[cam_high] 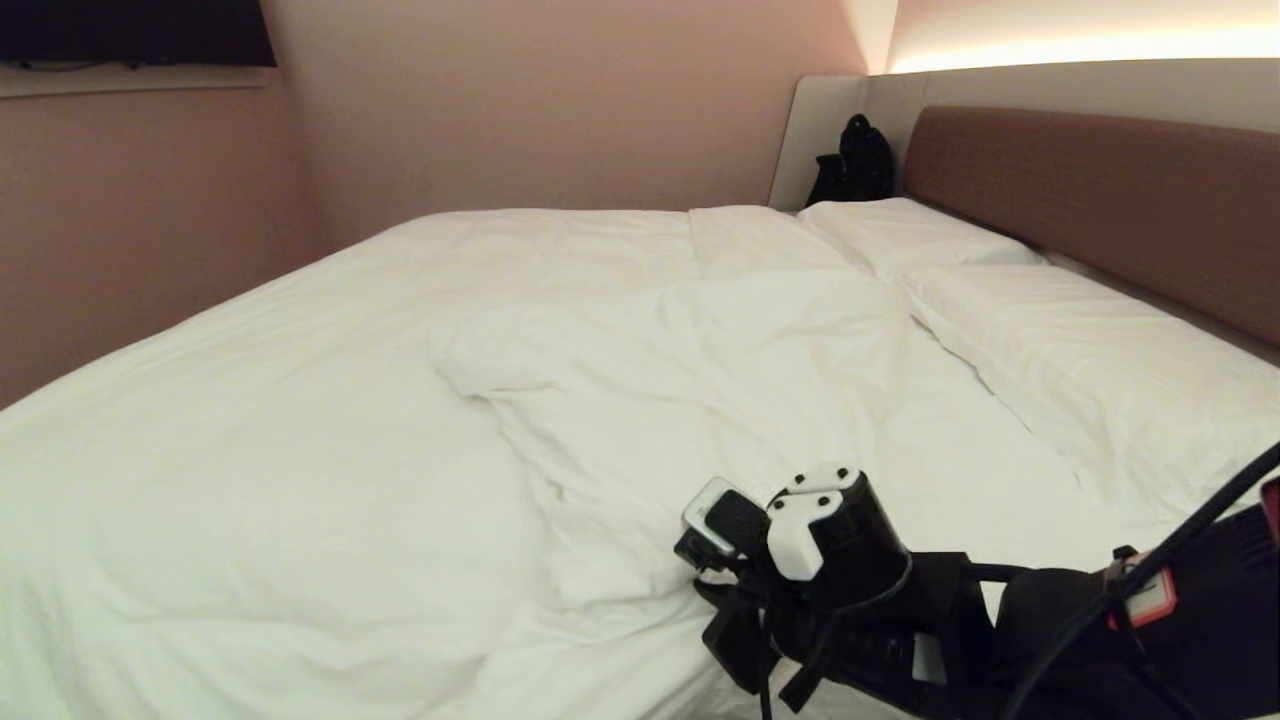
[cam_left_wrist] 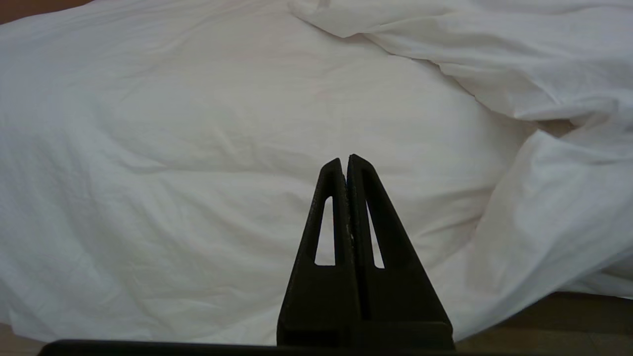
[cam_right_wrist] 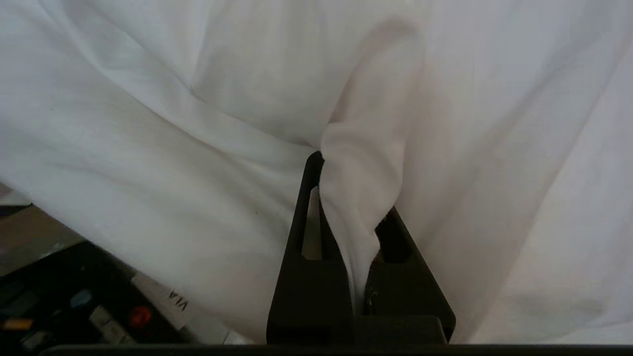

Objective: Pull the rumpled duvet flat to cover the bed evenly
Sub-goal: Flatten the corners of the folded blanket

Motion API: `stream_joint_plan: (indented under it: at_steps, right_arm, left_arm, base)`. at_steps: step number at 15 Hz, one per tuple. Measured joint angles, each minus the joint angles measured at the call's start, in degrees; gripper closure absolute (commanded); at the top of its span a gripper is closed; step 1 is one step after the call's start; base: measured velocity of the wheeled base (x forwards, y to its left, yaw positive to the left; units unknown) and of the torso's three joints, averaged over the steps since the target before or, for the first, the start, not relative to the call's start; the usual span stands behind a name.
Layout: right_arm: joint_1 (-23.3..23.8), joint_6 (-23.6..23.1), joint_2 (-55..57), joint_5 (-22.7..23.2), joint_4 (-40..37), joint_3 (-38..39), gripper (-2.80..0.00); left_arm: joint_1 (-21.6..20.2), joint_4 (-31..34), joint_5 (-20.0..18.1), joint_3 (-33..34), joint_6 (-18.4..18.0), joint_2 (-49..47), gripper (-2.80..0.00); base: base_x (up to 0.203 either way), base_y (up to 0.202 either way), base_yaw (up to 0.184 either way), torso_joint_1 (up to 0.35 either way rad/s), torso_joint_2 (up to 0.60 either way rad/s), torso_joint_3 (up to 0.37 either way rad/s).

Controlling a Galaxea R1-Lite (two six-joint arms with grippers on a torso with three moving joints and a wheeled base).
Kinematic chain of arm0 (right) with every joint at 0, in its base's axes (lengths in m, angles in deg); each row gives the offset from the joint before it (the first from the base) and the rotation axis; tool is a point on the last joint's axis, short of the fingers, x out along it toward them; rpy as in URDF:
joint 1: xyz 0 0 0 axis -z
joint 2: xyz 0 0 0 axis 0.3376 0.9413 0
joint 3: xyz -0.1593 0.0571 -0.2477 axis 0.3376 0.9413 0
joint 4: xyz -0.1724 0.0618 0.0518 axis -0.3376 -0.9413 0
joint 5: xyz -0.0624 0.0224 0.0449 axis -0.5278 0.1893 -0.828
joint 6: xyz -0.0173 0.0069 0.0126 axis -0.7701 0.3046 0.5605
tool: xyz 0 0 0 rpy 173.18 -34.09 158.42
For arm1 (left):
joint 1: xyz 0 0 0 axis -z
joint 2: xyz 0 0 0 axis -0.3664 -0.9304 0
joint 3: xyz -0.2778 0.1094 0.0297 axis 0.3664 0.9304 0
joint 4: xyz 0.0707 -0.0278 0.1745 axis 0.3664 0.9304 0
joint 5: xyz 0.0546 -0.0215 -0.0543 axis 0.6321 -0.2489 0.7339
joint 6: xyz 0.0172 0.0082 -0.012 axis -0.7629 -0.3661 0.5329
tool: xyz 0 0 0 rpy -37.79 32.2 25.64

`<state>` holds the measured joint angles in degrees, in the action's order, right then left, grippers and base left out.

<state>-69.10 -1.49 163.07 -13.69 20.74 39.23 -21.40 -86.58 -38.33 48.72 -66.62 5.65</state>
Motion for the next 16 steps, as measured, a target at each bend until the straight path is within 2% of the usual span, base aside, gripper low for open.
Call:
stream_joint_plan:
  at_steps: [7, 15, 16]
  right_arm:
    - [-6.4, 5.1, 0.1, -2.7, 0.2, 8.2, 0.00]
    - [-8.1, 5.5, 0.7, -2.9, 0.2, 11.4, 0.00]
    - [-8.1, 5.6, 1.0, -2.9, 0.1, 11.5, -2.80]
  left_arm:
    - [0.0, 0.0, 0.0, 0.0, 0.0, 0.0, 0.00]
    - [0.0, 0.0, 0.0, 0.0, 0.0, 0.0, 0.00]
    - [0.0, 0.0, 0.0, 0.0, 0.0, 0.0, 0.00]
  base:
    - [0.000, 0.000, 0.000, 0.000, 0.00, 0.000]
    - [0.000, 0.000, 0.000, 0.000, 0.00, 0.000]
    - [0.000, 0.000, 0.000, 0.000, 0.00, 0.000]
